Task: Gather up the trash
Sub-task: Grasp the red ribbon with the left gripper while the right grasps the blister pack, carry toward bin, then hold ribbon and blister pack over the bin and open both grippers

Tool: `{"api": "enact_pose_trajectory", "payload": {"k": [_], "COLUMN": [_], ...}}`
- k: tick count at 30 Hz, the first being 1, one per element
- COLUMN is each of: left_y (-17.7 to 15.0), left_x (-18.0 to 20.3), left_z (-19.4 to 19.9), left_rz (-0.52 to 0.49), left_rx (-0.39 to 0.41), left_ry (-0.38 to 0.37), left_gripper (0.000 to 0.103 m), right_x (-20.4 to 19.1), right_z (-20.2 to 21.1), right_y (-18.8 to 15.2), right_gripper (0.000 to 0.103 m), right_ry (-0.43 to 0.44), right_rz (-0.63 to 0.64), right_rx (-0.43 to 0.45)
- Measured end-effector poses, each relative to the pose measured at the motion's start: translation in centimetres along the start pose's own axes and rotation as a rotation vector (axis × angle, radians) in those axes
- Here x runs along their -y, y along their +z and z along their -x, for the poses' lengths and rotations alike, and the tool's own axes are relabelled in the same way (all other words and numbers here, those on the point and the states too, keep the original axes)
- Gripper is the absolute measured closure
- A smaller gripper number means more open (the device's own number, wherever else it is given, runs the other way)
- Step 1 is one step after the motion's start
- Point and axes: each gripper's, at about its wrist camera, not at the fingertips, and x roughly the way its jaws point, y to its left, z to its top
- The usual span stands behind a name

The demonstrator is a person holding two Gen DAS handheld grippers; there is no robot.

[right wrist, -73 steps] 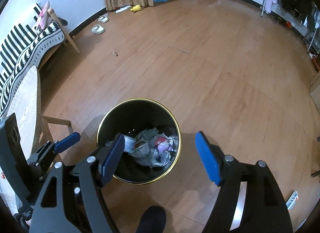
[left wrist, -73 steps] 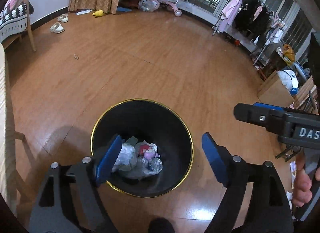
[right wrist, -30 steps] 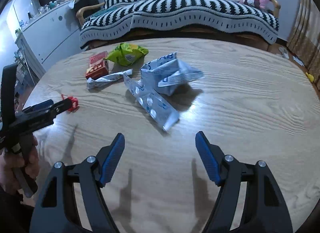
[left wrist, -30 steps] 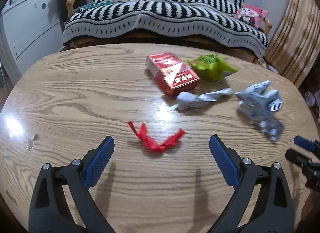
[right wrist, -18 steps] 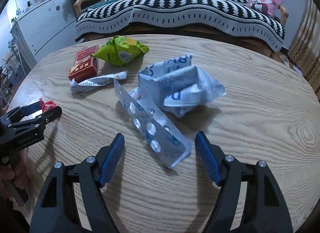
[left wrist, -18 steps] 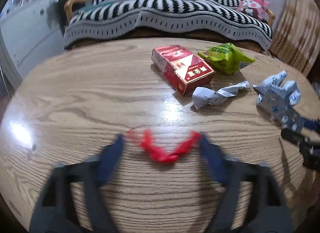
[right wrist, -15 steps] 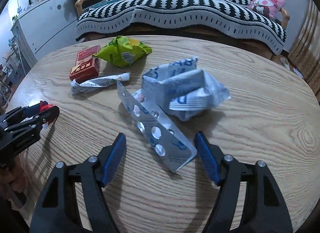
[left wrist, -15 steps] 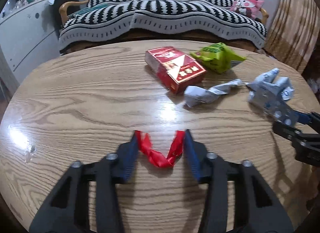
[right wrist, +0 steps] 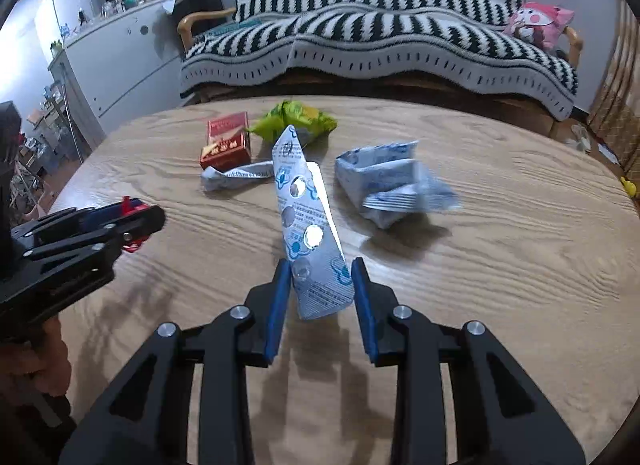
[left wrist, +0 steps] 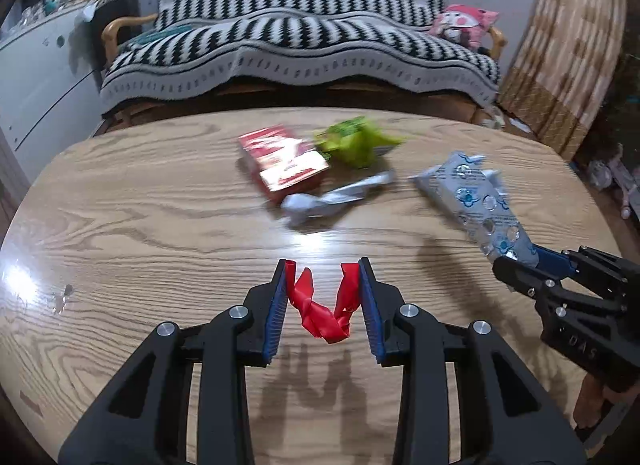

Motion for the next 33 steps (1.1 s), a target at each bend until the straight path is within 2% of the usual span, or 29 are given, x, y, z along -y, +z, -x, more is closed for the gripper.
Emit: {"api": "enact_pose_trajectory", "payload": {"k": [5, 9, 15, 18, 24, 28, 33], "left_y": [-0.2, -0.7, -2.6, -4.0, -8.3, -11.3, -14.4], "left_x": [5.8, 12.4, 24.2, 30.6, 42.8, 48.5, 53.7], "left_z": [2.3, 3.0, 4.1, 4.8, 5.7, 6.2, 6.2], "left_rz": [-0.068, -0.138, -0.253, -0.315, -0.436, -0.532, -0.600], "left_rx": [0.026, 0.028, 0.030, 0.032, 0.004, -0.009, -0.044], "left_ry": [-0.095, -0.155, -0.275, -0.351, -0.519, -0.591, -0.658], "left_gripper": [0.069, 0.069, 0.069, 0.069, 0.069, 0.069, 0.069], "right_x": [3.7, 9.3, 19.8, 25.6, 33.7, 37.3, 41.0], "right_z": [5.8, 10.5, 17.5, 21.0, 26.6, 29.6, 31.5], "right_y": [-2.7, -6.0, -13.2, -17.9, -25.5, -30.2, -35.8], "right_gripper": [0.071, 0.071, 0.071, 0.071, 0.071, 0.070, 0.070], "right_ry": [-0.067, -0.152, -0.317, -0.404, -0.509, -0.563, -0.565], "right_rz": [-0.057, -0.149, -0.307, -0.422, -0.609, -0.701, -0.825], "right_rx": [0.047, 0.064, 0.095, 0.075, 0.056, 0.031, -0.036]}}
